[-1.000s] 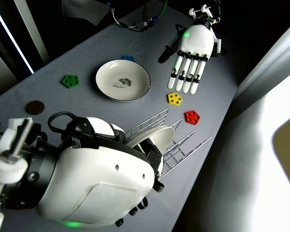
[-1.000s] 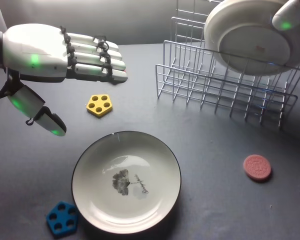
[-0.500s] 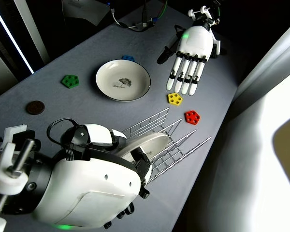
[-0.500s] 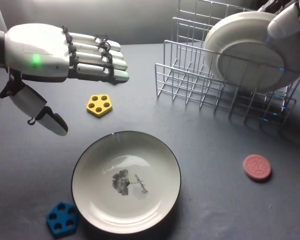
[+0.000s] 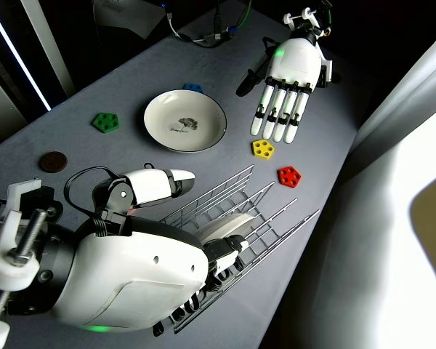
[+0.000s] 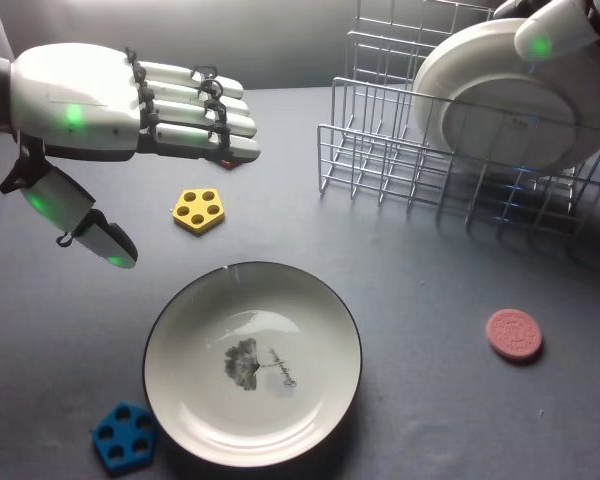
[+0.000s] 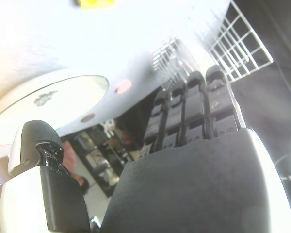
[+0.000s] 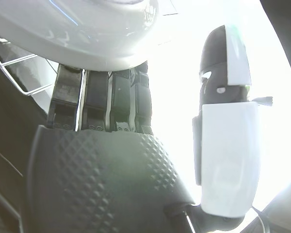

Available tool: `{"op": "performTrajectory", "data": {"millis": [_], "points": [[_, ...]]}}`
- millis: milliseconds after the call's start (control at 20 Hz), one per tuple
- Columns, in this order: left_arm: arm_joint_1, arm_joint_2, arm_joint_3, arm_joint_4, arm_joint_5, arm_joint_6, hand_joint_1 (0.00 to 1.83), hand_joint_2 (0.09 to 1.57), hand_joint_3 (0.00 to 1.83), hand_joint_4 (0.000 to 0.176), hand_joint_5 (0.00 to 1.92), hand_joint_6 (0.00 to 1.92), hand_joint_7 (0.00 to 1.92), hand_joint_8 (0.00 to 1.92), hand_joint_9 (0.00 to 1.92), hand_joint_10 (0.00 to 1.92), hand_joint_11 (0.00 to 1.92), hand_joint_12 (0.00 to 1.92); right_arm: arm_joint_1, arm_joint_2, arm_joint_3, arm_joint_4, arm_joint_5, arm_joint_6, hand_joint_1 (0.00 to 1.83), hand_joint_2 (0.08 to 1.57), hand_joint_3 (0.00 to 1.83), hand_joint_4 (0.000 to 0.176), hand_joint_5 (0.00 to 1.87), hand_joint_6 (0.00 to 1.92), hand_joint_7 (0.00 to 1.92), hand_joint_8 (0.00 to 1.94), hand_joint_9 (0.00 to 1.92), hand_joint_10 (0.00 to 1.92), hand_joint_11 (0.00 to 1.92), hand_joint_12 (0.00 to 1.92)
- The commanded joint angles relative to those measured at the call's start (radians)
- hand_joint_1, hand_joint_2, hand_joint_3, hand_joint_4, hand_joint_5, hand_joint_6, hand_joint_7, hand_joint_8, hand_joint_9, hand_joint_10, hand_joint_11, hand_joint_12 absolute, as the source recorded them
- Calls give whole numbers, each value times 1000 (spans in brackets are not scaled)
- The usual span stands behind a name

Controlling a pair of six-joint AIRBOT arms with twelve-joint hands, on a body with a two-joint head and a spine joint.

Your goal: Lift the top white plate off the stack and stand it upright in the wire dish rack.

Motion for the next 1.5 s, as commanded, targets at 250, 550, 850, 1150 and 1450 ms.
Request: {"op": "performTrajectory", "data": {"millis": [250, 550, 850, 1150, 1450], "points": [[-44, 3, 0, -96, -39, 0, 388, 939, 1, 0, 0, 0, 0, 0, 0, 0, 11, 12, 67, 21, 12, 2, 113, -70, 977, 943, 0, 0, 448, 2, 484, 4, 478, 6, 226, 705], [-56, -1, -1, -96, -28, 0, 405, 941, 2, 0, 0, 0, 0, 0, 0, 0, 11, 19, 109, 24, 5, 2, 133, -126, 965, 973, 8, 0, 422, 1, 472, 0, 469, 0, 193, 707], [-73, -10, -13, -103, -17, 0, 374, 939, 1, 0, 0, 0, 2, 0, 1, 0, 5, 24, 157, 49, -27, 34, 134, -208, 904, 986, 4, 0, 415, 3, 464, 2, 468, 5, 211, 714], [-25, 3, -26, -179, 44, -34, 386, 912, 1, 0, 25, 1, 43, 10, 54, 1, 4, 184, 223, 71, -64, 99, 133, -320, 886, 1027, 8, 0, 402, 11, 467, 10, 475, 11, 194, 711], [2, 11, -38, -272, 125, -92, 413, 915, 0, 0, 15, 2, 33, 6, 36, 5, 0, 160, 258, 93, -118, 159, 112, -393, 890, 1033, 3, 0, 367, 4, 444, 1, 445, 0, 167, 691]]}}
